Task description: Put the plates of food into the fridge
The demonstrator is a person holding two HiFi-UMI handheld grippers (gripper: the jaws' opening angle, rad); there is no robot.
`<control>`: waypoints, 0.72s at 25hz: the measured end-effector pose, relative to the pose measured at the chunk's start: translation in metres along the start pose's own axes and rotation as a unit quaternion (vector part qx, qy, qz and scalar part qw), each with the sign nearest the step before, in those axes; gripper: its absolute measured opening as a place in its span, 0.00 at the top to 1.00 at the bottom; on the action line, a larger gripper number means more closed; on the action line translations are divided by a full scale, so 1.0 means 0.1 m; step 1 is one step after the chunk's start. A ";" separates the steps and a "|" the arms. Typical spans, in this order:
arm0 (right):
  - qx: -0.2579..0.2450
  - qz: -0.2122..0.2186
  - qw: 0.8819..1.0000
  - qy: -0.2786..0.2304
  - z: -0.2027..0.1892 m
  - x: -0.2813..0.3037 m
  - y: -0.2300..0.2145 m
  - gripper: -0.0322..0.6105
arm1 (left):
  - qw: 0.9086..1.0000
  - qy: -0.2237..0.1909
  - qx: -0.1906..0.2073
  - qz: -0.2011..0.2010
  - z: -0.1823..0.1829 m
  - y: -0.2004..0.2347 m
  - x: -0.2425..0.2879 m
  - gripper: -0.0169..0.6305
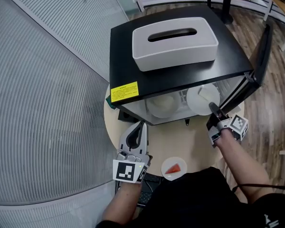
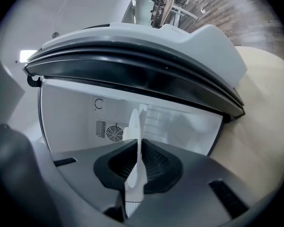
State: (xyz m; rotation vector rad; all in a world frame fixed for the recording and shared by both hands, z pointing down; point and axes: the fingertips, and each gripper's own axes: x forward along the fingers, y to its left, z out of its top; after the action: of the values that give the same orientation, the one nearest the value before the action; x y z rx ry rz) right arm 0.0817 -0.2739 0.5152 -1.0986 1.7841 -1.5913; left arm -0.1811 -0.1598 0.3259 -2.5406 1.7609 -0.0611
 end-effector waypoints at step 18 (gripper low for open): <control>0.057 0.005 0.997 -0.055 0.12 0.26 0.09 0.91 | 1.000 0.019 -0.009 0.013 -0.12 0.06 0.04 0.97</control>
State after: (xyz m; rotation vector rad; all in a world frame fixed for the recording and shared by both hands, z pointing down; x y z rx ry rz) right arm 0.0750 -0.3025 0.5077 -1.0993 1.6045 -1.5757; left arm -0.1859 -0.1662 0.3373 -2.5446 1.8164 -0.0951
